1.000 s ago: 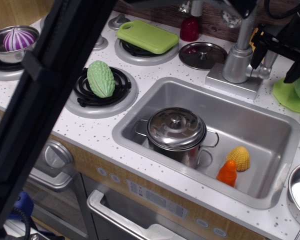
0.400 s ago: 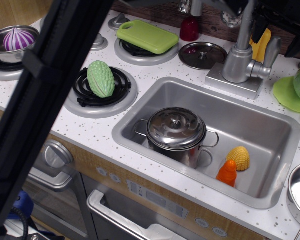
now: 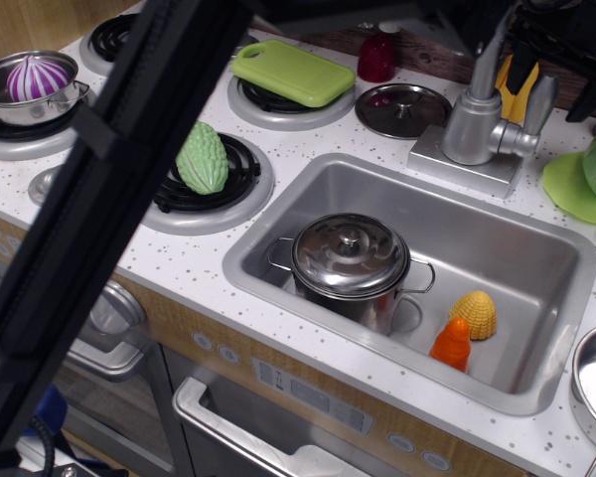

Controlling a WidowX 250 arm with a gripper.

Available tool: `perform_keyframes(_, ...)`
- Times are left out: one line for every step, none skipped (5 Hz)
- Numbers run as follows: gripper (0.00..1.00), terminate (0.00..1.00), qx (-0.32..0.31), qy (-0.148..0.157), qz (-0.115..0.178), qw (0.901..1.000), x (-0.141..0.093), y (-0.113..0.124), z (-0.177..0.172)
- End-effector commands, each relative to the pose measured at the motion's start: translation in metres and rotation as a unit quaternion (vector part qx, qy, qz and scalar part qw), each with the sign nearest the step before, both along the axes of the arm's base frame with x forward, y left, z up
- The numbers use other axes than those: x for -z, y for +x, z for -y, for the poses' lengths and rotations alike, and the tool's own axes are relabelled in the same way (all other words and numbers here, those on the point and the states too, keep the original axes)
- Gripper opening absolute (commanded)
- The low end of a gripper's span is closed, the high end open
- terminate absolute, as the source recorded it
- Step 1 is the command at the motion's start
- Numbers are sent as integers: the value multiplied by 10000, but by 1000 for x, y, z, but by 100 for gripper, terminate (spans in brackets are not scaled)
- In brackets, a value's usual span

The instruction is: Turn lever vertical to front

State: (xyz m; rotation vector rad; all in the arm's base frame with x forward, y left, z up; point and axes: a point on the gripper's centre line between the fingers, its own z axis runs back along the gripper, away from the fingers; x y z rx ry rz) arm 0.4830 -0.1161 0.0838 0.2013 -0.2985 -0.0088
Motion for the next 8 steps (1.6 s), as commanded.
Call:
perform_keyframes(0,0,-293,-187,181,9992,-29,0,0)
perform_keyframes(0,0,-521,-306,-21,9982,-26,-14,11)
perform_keyframes(0,0,-652,-433,-208,9967,-22,-26,16)
perform_keyframes(0,0,-771,-661,-359,9942,-12,-38,17)
perform_keyframes(0,0,-781,-965,-593,9905,-1,-44,17)
perform_keyframes(0,0,-849,-1076,-563,9890,15,-49,23)
perform_keyframes(0,0,-845,-1166,-556,9880,25,-49,25)
perform_keyframes(0,0,-874,-1176,-501,9879,31,-50,28)
